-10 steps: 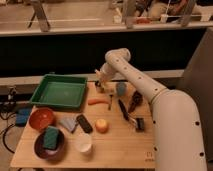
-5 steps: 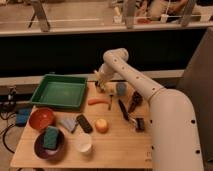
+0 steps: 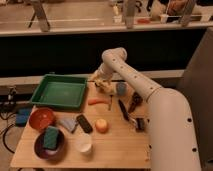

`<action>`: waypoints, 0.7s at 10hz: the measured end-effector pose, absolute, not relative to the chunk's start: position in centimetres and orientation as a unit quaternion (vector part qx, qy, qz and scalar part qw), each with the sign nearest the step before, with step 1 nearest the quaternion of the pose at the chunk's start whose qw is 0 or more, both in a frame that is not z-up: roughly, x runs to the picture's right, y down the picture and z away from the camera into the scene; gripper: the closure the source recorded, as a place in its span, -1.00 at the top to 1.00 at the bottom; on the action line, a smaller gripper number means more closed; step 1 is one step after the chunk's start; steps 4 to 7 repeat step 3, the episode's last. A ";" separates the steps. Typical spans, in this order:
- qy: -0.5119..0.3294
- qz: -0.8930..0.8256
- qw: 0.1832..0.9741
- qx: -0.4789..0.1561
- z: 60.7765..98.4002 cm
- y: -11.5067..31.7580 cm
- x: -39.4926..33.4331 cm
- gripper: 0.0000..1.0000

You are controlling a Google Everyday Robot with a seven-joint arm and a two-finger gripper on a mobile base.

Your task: Place banana in metal cup

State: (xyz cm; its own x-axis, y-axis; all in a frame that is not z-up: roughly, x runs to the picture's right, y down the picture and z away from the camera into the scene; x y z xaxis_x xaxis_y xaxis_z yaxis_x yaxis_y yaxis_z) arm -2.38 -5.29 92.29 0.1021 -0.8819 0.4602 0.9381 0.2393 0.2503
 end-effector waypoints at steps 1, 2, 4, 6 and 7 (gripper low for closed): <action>-0.267 -0.613 0.742 -0.053 92.3 -5.3 -2.4 0.49; -0.267 -0.612 0.743 -0.052 92.2 -5.4 -2.4 0.49; -0.267 -0.610 0.744 -0.048 92.0 -5.5 -2.2 0.49; -0.267 -0.610 0.744 -0.048 92.0 -5.5 -2.2 0.49; -0.267 -0.610 0.744 -0.048 92.0 -5.5 -2.2 0.49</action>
